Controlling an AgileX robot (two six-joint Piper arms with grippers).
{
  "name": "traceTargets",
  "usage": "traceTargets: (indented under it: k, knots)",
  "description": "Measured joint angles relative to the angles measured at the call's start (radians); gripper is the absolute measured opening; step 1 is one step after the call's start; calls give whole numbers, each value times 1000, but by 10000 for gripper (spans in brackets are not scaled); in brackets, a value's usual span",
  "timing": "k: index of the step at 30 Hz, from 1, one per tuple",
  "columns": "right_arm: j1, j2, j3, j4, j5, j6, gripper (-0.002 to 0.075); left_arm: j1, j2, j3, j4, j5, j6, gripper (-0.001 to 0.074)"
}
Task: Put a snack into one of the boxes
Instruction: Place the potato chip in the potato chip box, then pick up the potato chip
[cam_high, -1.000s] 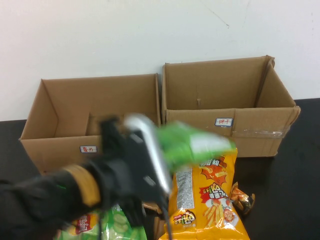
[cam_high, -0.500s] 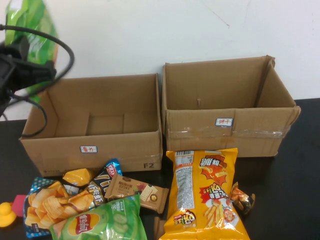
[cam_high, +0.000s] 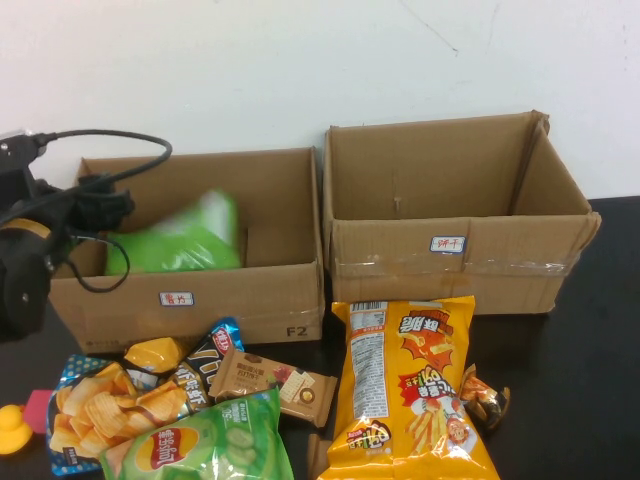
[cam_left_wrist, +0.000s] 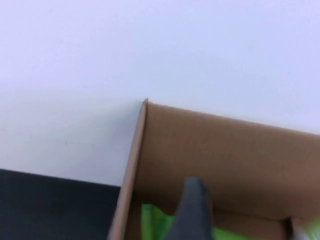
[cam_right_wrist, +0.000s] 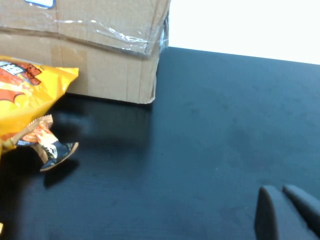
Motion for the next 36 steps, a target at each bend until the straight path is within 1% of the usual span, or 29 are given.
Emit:
traceTargets:
  k: [1, 2, 3, 4, 5, 6, 8, 10, 12, 13, 16, 19, 23, 26, 28, 29, 30, 31, 33, 34, 36]
  knots:
    - [0, 0, 0, 0, 0, 0, -1, 2, -14, 0, 11, 16, -1, 542]
    - [0, 0, 0, 0, 0, 0, -1, 2, -30, 0, 25, 39, -2, 556]
    - [0, 0, 0, 0, 0, 0, -1, 2, -60, 0, 50, 69, -2, 559]
    - [0, 0, 0, 0, 0, 0, -1, 2, -99, 0, 86, 104, -2, 545]
    - [0, 0, 0, 0, 0, 0, -1, 2, -138, 0, 124, 136, -2, 510]
    - [0, 0, 0, 0, 0, 0, -1, 2, -192, 0, 181, 182, 0, 456]
    - [0, 0, 0, 0, 0, 0, -1, 0, -301, -2, 298, 276, -1, 316]
    - [0, 0, 0, 0, 0, 0, -1, -18, -425, -2, 418, 394, -1, 148]
    - [0, 0, 0, 0, 0, 0, -1, -43, -538, -2, 513, 528, 2, 71]
    - [0, 0, 0, 0, 0, 0, -1, -63, -588, -2, 547, 599, 10, 46]
    - [0, 0, 0, 0, 0, 0, -1, -136, -699, -2, 577, 784, 92, 12]
    - [0, 0, 0, 0, 0, 0, -1, -235, -767, -2, 500, 968, 233, 4]
    - [0, 0, 0, 0, 0, 0, -1, -352, -789, -2, 299, 1247, 461, 0]
    - [0, 0, 0, 0, 0, 0, -1, -404, -764, 0, 214, 1395, 549, 0]
    - [0, 0, 0, 0, 0, 0, -1, -416, -741, 0, 193, 1428, 564, 8]
    - [0, 0, 0, 0, 0, 0, -1, -418, -725, 0, 189, 1435, 570, 25]
    - [0, 0, 0, 0, 0, 0, -1, -418, -706, 0, 186, 1439, 574, 48]
    - [0, 0, 0, 0, 0, 0, -1, -418, -685, 0, 186, 1442, 576, 88]
    - [0, 0, 0, 0, 0, 0, -1, -418, -641, 0, 178, 1446, 578, 193]
    - [0, 0, 0, 0, 0, 0, -1, -418, -614, 0, 160, 1446, 585, 261]
    - [0, 0, 0, 0, 0, 0, -1, -420, -565, 0, 103, 1450, 636, 375]
